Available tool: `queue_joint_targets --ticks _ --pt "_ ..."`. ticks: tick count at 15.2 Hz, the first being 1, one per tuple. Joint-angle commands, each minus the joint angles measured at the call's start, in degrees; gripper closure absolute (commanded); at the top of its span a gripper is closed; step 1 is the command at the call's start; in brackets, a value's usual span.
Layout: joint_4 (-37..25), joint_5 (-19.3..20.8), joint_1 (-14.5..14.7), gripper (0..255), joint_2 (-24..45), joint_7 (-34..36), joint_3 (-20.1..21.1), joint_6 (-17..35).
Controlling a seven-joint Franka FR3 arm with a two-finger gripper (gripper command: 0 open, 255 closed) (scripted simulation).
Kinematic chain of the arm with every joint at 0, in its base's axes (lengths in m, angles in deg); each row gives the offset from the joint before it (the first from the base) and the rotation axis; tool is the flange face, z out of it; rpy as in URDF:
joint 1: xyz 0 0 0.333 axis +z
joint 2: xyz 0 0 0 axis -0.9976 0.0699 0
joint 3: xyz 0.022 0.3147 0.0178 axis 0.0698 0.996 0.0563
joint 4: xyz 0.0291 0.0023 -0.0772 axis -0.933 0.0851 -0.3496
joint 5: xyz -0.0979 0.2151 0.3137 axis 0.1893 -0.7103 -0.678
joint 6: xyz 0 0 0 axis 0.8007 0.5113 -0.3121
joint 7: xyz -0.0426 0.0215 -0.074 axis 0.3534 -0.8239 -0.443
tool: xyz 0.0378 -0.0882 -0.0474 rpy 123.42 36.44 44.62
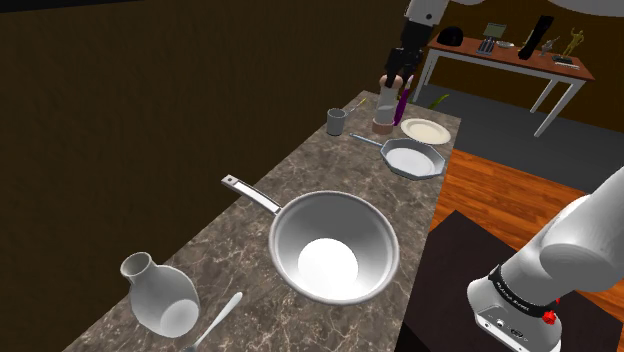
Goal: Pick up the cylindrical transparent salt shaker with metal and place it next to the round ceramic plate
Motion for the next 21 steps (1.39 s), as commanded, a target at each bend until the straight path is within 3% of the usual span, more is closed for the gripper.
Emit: queue_joint_targets --ticks 1,12,21 --pt "-1.1 -0.3 -1.2 255 1.8 -2.7 -1.3 0.3" --pt "-12.5 -3.8 -9.0 255 16.3 -16.2 -6.6 0.7" --pt "-32.1 -8.2 -18.1 255 33.6 -24.4 -8.0 -3.6"
